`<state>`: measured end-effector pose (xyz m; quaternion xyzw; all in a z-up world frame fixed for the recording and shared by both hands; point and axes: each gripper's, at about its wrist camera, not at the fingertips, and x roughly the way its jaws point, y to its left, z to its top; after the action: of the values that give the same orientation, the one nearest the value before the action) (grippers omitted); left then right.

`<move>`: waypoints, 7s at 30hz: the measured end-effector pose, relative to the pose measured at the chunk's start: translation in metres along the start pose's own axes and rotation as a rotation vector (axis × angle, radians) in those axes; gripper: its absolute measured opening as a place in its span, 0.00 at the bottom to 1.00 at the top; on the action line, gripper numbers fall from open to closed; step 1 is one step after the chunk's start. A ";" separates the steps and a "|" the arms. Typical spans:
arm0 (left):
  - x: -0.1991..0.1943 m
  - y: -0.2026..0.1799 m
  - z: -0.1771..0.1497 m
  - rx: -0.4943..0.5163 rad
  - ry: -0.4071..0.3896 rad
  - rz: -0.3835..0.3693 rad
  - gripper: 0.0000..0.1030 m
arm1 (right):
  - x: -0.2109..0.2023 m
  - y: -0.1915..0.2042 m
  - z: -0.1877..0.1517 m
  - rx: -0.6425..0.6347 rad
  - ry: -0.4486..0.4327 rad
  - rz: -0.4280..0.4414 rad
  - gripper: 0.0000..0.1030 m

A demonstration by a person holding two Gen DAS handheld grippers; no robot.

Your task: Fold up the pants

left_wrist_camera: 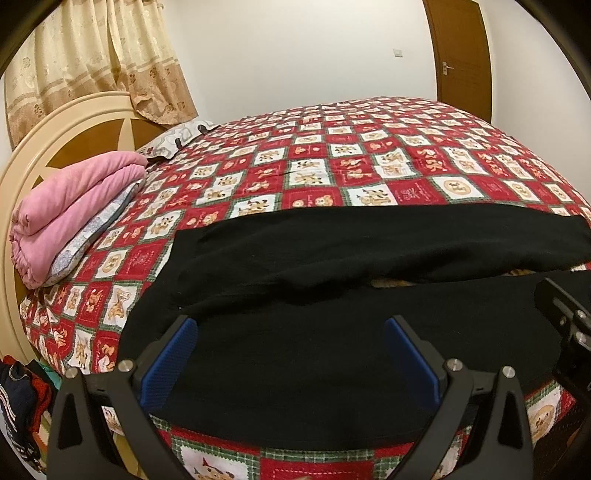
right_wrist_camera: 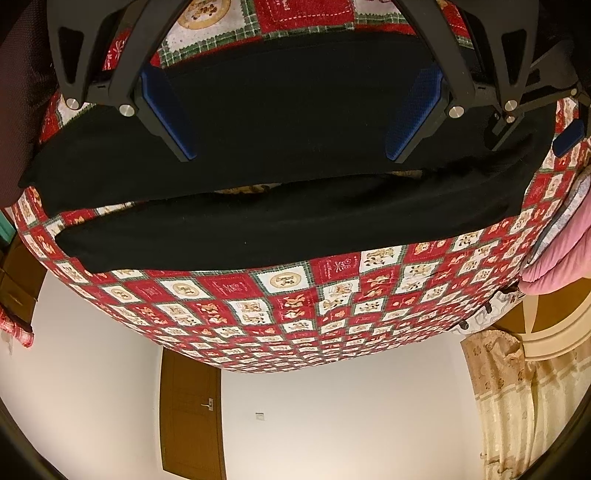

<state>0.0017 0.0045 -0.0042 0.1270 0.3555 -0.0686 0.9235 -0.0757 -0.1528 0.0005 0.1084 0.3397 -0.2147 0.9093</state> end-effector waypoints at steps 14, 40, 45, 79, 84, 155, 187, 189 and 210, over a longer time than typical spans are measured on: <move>0.041 0.047 0.017 -0.022 0.064 0.124 1.00 | 0.022 -0.015 0.018 -0.018 0.012 -0.008 0.99; 0.108 0.125 0.036 -0.164 0.190 0.130 1.00 | 0.088 0.111 0.082 -0.410 0.024 0.418 0.99; 0.128 0.127 0.042 -0.192 0.222 0.071 1.00 | 0.136 0.168 0.092 -0.559 0.091 0.470 0.94; 0.115 0.183 0.014 -0.351 0.216 -0.118 1.00 | 0.097 0.195 0.053 -0.677 0.091 0.635 0.07; 0.104 0.193 0.014 -0.417 0.206 -0.188 1.00 | 0.076 0.192 0.008 -0.745 0.036 0.616 0.07; 0.078 0.183 -0.018 -0.608 0.207 -0.385 0.44 | 0.159 -0.038 0.030 0.437 0.285 0.609 0.09; 0.103 0.198 -0.011 -0.860 0.125 -0.500 0.08 | 0.089 -0.034 0.053 0.280 0.087 0.709 0.06; 0.094 0.201 -0.011 -0.853 0.110 -0.511 0.08 | 0.077 -0.036 0.052 0.270 0.077 0.729 0.06; 0.045 0.198 -0.081 -0.678 0.142 -0.376 0.08 | 0.046 -0.049 -0.060 0.140 0.258 0.659 0.06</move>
<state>0.0261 0.2149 -0.0555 -0.2484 0.4379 -0.1063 0.8574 -0.1014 -0.1899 -0.0775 0.3004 0.3830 0.0826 0.8696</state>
